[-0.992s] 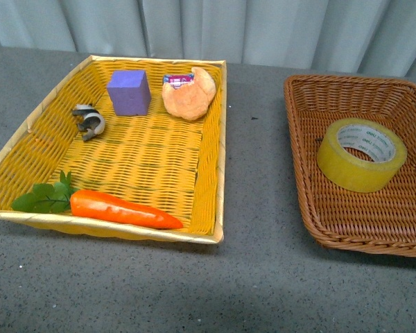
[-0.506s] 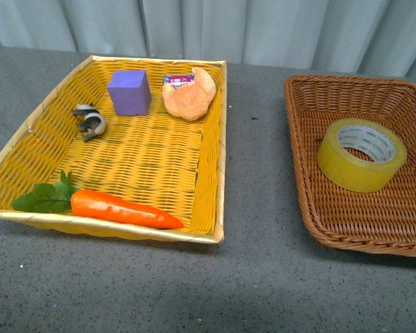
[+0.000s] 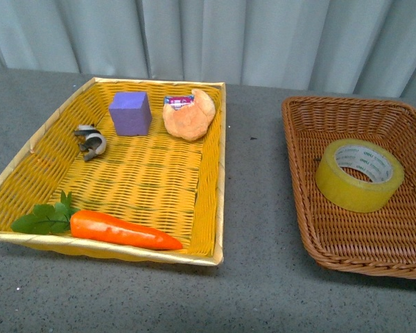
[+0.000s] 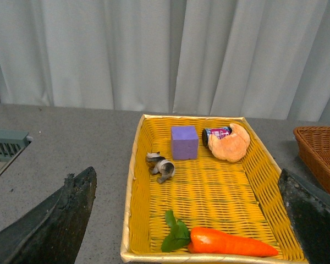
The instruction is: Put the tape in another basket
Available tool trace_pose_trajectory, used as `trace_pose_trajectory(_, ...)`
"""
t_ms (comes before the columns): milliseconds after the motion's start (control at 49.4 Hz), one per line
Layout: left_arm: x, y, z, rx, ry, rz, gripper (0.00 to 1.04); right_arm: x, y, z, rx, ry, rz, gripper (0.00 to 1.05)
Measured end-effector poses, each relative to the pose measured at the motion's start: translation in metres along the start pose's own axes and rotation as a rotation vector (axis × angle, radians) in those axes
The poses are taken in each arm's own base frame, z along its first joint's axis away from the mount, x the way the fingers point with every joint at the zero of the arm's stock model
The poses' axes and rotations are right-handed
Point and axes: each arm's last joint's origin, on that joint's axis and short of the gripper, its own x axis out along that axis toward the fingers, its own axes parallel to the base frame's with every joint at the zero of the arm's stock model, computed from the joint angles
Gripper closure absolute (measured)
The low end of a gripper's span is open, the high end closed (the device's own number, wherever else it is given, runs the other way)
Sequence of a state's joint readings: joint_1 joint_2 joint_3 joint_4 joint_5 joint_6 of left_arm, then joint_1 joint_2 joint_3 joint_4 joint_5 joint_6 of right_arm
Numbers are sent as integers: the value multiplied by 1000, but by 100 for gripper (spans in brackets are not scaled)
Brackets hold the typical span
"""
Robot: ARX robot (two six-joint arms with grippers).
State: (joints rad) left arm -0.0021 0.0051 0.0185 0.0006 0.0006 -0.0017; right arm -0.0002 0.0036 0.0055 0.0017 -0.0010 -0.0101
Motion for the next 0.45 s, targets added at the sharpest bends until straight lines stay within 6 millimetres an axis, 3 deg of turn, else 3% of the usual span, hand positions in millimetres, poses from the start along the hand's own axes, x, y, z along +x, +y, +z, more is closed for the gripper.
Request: trace_pose_trajectory(445, 0, 0, 0, 0, 0, 0, 6, 0, 0, 0, 0, 0, 0, 9)
